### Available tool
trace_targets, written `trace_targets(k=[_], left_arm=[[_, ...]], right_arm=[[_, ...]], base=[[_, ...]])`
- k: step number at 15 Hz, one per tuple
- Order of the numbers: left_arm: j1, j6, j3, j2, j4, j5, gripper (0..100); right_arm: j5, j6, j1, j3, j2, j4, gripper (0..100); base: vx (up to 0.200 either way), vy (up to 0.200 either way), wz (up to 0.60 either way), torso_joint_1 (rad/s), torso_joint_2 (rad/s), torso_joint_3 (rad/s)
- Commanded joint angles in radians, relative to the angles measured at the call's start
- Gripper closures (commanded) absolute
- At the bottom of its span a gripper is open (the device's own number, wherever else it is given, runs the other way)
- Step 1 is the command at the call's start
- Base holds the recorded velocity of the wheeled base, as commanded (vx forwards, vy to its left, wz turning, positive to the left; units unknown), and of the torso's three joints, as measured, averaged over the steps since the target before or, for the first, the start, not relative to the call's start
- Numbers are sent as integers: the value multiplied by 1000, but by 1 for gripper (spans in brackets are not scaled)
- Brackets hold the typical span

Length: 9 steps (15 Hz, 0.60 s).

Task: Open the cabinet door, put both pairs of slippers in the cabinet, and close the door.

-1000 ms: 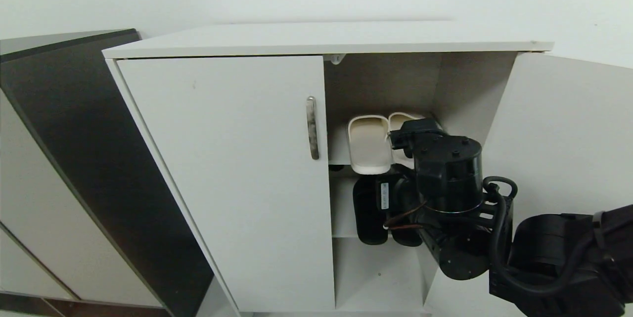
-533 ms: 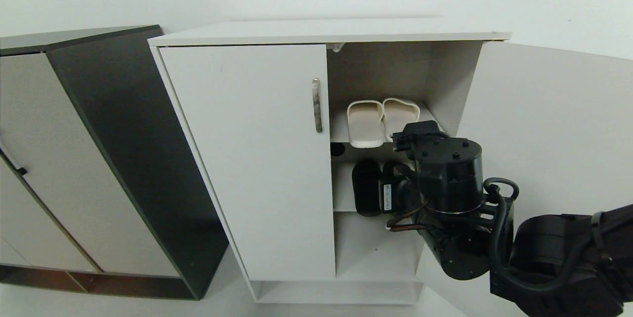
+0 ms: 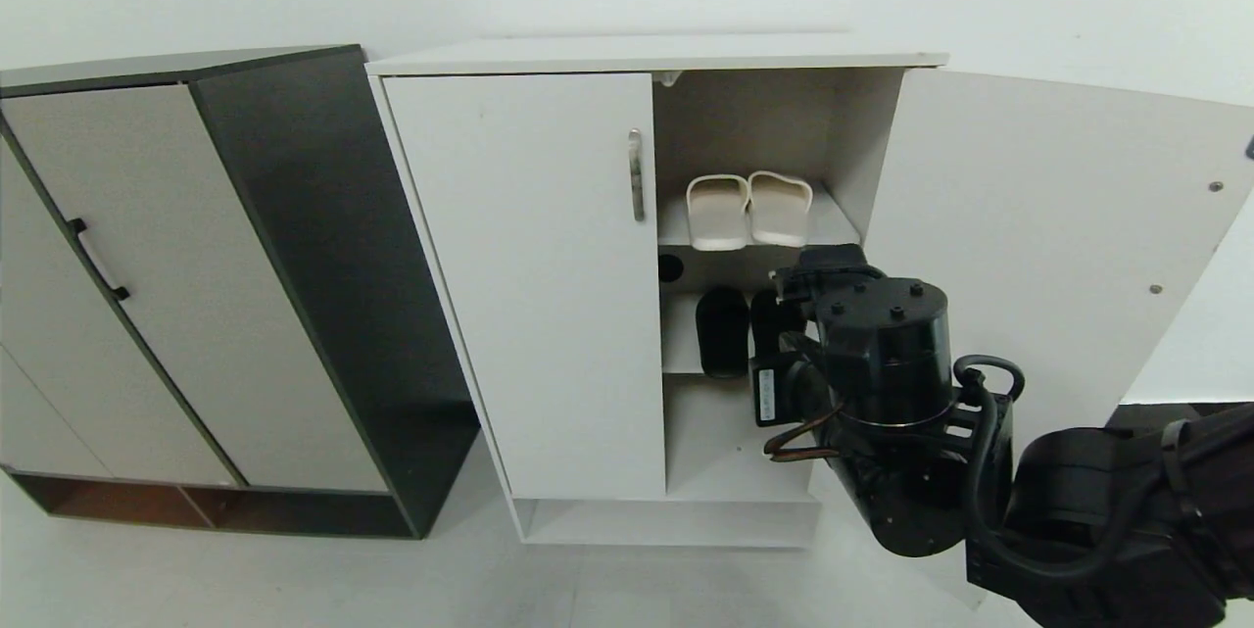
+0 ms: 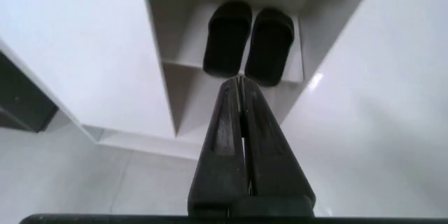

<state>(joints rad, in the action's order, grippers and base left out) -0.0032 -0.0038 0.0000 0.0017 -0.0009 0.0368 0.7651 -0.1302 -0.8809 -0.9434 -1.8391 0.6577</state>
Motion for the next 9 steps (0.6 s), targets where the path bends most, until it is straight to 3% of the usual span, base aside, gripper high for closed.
trace_targets(k=[1, 3, 5, 9], left_arm=[[0, 1, 0, 0, -1, 0, 100], [0, -1, 0, 0, -1, 0, 100], [0, 1, 0, 0, -1, 0, 100], [0, 1, 0, 0, -1, 0, 100]], right_arm=[[-1, 0, 5, 0, -6, 0, 100], [-6, -3, 13, 2, -11, 8, 100], [-4, 15, 20, 29, -19, 83, 100], [-4, 27, 23, 38, -22, 89, 100]], base=[[-200, 0, 0, -2, 2, 2], [-200, 0, 0, 0, 5, 2], [0, 0, 0, 0, 0, 0], [0, 0, 0, 0, 0, 0]])
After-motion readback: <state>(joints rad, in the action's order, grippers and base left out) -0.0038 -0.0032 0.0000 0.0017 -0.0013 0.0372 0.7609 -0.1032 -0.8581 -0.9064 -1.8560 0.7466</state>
